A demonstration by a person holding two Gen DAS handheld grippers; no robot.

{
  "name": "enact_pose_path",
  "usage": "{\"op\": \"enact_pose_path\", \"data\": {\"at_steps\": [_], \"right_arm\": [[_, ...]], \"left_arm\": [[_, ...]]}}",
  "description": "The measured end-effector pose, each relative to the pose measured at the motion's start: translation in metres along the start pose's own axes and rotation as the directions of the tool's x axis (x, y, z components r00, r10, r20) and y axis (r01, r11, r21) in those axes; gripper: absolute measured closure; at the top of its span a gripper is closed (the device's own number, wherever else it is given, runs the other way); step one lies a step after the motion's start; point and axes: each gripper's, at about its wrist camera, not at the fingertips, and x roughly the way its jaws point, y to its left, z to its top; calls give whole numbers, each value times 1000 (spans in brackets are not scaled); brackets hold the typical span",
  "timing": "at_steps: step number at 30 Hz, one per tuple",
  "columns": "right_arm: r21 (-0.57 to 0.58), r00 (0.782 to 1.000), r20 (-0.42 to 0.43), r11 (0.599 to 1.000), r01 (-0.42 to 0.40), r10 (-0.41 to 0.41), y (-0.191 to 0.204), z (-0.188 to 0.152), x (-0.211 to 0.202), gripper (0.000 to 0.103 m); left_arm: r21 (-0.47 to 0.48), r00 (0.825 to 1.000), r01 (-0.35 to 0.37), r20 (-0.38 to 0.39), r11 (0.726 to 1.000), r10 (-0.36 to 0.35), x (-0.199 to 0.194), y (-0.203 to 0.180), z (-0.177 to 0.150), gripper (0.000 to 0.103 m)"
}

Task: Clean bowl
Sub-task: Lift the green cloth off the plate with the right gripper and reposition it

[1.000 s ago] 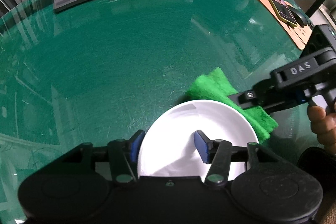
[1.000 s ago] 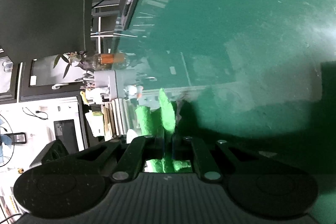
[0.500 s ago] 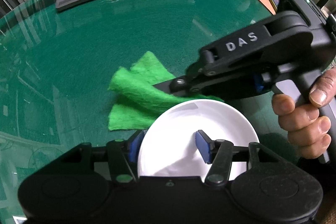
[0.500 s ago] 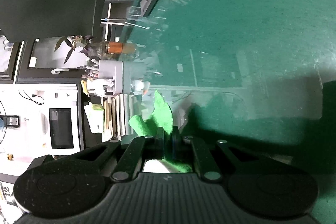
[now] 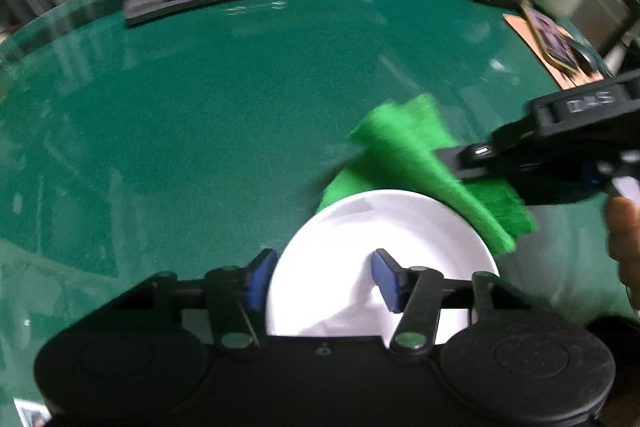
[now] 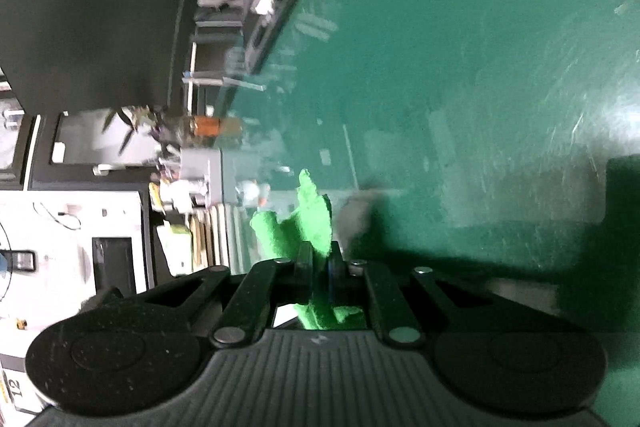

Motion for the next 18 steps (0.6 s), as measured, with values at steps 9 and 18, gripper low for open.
{"op": "enact_pose_path", "data": {"at_steps": [9,18], "right_arm": [[-4,993,120,1000,-3,4,13,-13,-13,95],[-41,983,185,999,24,-16,34,-27,-15,95]], "left_arm": [[-141,994,-104,13,985,107,-11,11,-5,0],[-234,988,-136,-100,963,115,4,24,-12,0]]}}
